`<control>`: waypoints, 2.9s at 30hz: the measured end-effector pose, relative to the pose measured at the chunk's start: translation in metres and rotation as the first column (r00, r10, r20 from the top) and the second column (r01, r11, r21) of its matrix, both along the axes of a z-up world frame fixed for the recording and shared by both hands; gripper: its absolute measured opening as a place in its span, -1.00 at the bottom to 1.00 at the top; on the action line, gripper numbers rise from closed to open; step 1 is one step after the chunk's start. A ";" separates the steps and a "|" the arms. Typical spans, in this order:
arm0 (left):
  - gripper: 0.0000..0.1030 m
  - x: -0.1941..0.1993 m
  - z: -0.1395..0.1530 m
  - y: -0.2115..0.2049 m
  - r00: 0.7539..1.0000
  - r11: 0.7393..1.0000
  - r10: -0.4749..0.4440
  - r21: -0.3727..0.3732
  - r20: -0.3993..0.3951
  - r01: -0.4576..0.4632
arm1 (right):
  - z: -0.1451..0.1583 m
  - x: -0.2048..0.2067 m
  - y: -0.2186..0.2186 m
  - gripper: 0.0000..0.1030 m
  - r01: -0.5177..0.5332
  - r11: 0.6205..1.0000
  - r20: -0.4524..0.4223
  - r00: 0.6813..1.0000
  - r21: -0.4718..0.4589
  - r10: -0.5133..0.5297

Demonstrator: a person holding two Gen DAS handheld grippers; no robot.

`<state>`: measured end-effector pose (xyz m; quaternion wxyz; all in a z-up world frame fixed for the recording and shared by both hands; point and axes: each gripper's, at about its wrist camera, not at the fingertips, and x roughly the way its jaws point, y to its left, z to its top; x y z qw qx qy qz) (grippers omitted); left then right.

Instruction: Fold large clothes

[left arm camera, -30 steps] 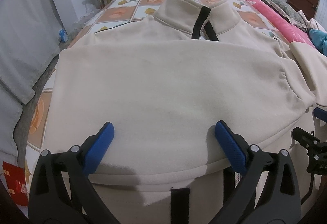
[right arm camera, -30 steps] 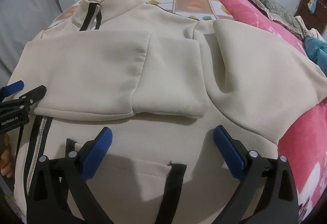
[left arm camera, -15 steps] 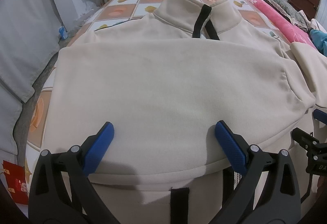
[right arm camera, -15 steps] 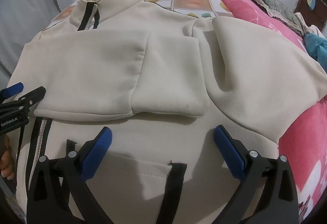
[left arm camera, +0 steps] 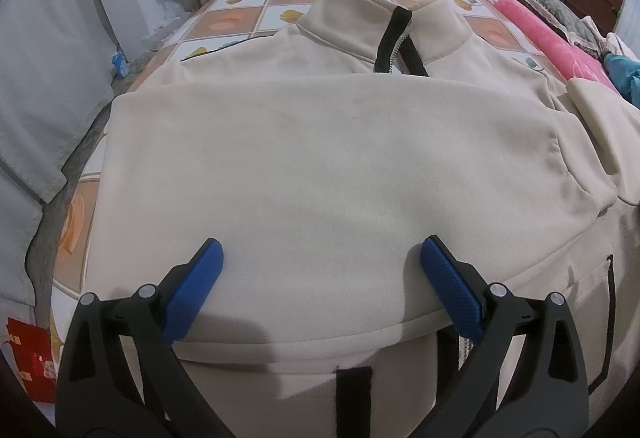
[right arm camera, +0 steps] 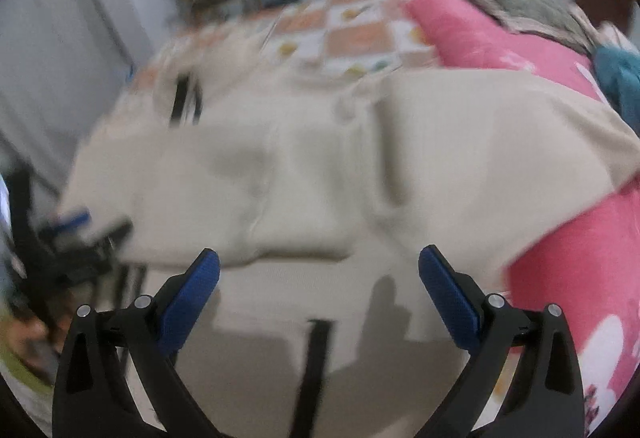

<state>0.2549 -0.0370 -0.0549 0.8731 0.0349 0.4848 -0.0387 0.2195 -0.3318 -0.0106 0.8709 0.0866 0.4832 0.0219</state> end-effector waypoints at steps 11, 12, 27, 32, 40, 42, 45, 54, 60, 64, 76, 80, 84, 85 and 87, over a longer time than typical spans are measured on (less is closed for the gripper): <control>0.87 0.003 0.000 0.000 1.000 1.000 -0.021 0.001 -0.003 0.021 | 0.038 -0.015 -0.254 0.87 0.478 0.750 0.006 0.842 0.458 -0.540; 0.87 0.004 0.000 -0.001 1.000 1.000 -0.021 0.001 -0.006 0.021 | 0.036 -0.017 -0.272 0.85 0.513 0.709 -0.005 0.812 0.485 -0.584; 0.87 0.005 0.000 0.000 0.999 1.000 -0.022 0.003 -0.027 0.022 | -0.043 -0.010 -0.405 0.49 0.737 0.299 -0.243 0.530 0.607 -0.812; 0.88 0.005 0.000 0.000 0.999 1.000 -0.028 0.002 -0.022 0.028 | -0.052 -0.007 -0.409 0.41 0.750 0.275 -0.242 0.499 0.602 -0.832; 0.88 0.005 -0.001 0.000 0.999 1.000 -0.030 0.002 -0.018 0.030 | -0.044 0.008 -0.409 -0.03 0.789 0.341 -0.216 0.502 0.511 -0.838; 0.88 0.006 -0.001 0.000 0.999 1.000 -0.031 0.001 -0.016 0.031 | -0.045 0.009 -0.409 -0.17 0.795 0.358 -0.210 0.506 0.490 -0.836; 0.88 0.005 0.000 0.000 0.999 0.999 -0.032 0.002 -0.018 0.032 | -0.046 0.009 -0.409 -0.39 0.805 0.377 -0.205 0.508 0.457 -0.837; 0.88 0.005 0.000 0.000 0.999 1.000 -0.031 0.002 -0.019 0.031 | -0.028 0.003 -0.407 -0.82 0.791 0.437 -0.138 0.536 0.429 -0.833; 0.88 0.005 0.000 0.000 0.999 1.000 -0.031 0.002 -0.020 0.031 | 0.014 0.006 -0.389 -0.83 0.739 0.551 -0.006 0.600 0.387 -0.800; 0.88 0.005 0.000 0.000 0.999 0.999 -0.032 0.003 -0.019 0.032 | 0.042 0.008 -0.370 -0.84 0.694 0.623 0.076 0.644 0.361 -0.762; 0.88 0.006 0.000 -0.001 0.999 0.999 -0.032 0.003 -0.019 0.032 | 0.122 0.010 -0.297 -0.84 0.537 0.785 0.271 0.741 0.310 -0.614; 0.88 0.005 0.000 -0.001 0.999 0.999 -0.032 0.003 -0.019 0.032 | 0.141 0.011 -0.267 -0.84 0.477 0.831 0.313 0.773 0.288 -0.552; 0.88 0.006 0.000 -0.001 0.999 0.999 -0.032 0.003 -0.019 0.032 | 0.155 0.013 -0.233 -0.84 0.414 0.880 0.350 0.808 0.233 -0.473; 0.88 0.006 0.000 -0.001 0.999 0.999 -0.031 0.003 -0.020 0.032 | 0.159 0.014 -0.225 -0.84 0.398 0.890 0.359 0.815 0.222 -0.454; 0.88 0.005 0.000 -0.001 0.999 0.999 -0.032 0.003 -0.020 0.032 | 0.165 0.014 -0.210 -0.84 0.369 0.907 0.373 0.827 0.202 -0.420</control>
